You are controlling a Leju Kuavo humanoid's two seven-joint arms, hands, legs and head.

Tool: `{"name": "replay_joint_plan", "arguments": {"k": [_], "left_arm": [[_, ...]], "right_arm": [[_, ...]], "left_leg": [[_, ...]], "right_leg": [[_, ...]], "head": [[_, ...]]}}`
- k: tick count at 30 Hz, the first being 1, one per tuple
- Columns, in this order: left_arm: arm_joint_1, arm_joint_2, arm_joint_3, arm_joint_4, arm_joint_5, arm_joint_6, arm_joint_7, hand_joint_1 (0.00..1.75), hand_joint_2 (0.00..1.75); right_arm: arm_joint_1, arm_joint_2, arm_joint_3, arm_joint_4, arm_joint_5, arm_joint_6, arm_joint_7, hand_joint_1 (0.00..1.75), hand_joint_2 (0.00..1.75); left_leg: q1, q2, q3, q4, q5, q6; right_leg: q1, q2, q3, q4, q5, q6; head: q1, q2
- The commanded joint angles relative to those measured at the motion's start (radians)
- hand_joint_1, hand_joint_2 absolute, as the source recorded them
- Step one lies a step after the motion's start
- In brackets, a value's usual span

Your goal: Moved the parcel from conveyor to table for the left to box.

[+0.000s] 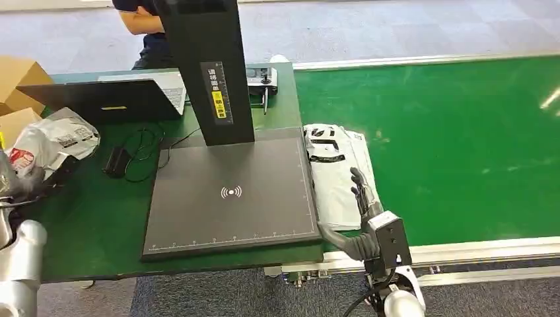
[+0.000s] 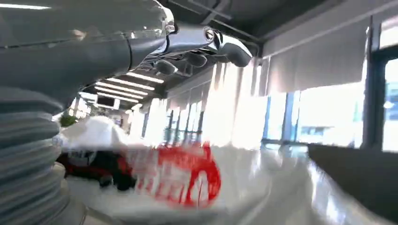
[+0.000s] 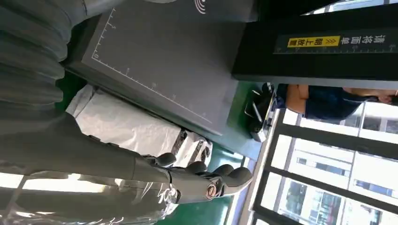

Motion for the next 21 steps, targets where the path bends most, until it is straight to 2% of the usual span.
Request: {"name": "replay_joint_plan", "arguments": {"k": [1,3,6,8,15,19,20,21], "left_arm": [[0.144,-0.253,-0.068,-0.514,0.285,-0.095,-0.137,0.00,1.75],[0.202,-0.287,-0.150,-0.646,0.336,-0.121,-0.189,0.00,1.75],[0.223,-0.282,-0.235,-0.692,0.378,-0.200,-0.200,0.00,1.75],[0.216,-0.282,-0.269,-0.679,0.351,-0.193,-0.210,0.00,1.75],[0.198,-0.302,-0.283,-0.641,0.451,-0.158,-0.256,0.00,1.75],[0.223,-0.352,-0.257,-0.655,0.725,-0.138,-0.365,0.00,1.75],[0.235,-0.373,-0.266,-0.646,0.801,-0.189,-0.355,0.00,1.75],[0.242,-0.395,-0.277,-0.635,0.976,-0.317,-0.365,0.00,1.75]], "right_arm": [[-0.019,0.004,0.000,0.073,-0.003,-0.020,-0.008,0.00,1.75],[-0.009,0.002,-0.006,0.069,0.001,-0.028,-0.017,0.00,1.75],[-0.011,0.001,-0.009,0.076,0.001,-0.026,-0.025,0.00,1.75],[-0.018,0.002,-0.011,0.086,0.001,-0.023,-0.030,0.00,1.75],[-0.031,0.008,-0.009,0.107,0.000,-0.019,-0.035,0.00,1.75],[-0.026,0.003,0.006,0.107,-0.005,-0.020,-0.042,0.00,1.75],[-0.018,0.005,0.007,0.107,-0.008,-0.023,-0.046,0.00,1.75],[-0.010,0.000,0.015,0.102,-0.016,-0.026,-0.064,0.00,1.75]], "left_leg": [[-0.001,-0.004,0.000,-0.001,0.001,0.002],[0.000,-0.005,0.000,-0.001,0.001,0.002],[0.000,-0.005,0.000,0.000,0.001,0.002],[-0.001,-0.004,-0.001,0.000,0.000,0.002],[-0.001,-0.002,0.000,-0.001,0.000,0.002],[0.000,-0.001,0.001,-0.001,0.000,0.001],[-0.001,-0.001,0.002,-0.002,0.000,0.002],[-0.001,-0.001,0.002,-0.001,0.000,0.001]], "right_leg": [[-0.001,-0.003,0.002,-0.002,0.000,0.001],[-0.001,-0.004,0.002,-0.003,0.000,0.001],[-0.001,-0.004,0.002,-0.003,0.000,0.000],[-0.001,-0.004,0.002,-0.002,0.000,0.000],[-0.001,-0.002,0.001,-0.002,0.001,0.000],[-0.001,0.000,0.001,-0.001,0.001,0.000],[-0.001,0.000,0.002,-0.003,0.001,0.000],[-0.001,0.000,0.002,-0.002,0.001,0.000]], "head": [[0.000,0.000],[0.000,0.000],[0.000,0.000],[0.000,0.000],[0.000,0.000],[0.000,0.000],[0.000,0.000],[0.000,0.000]]}}
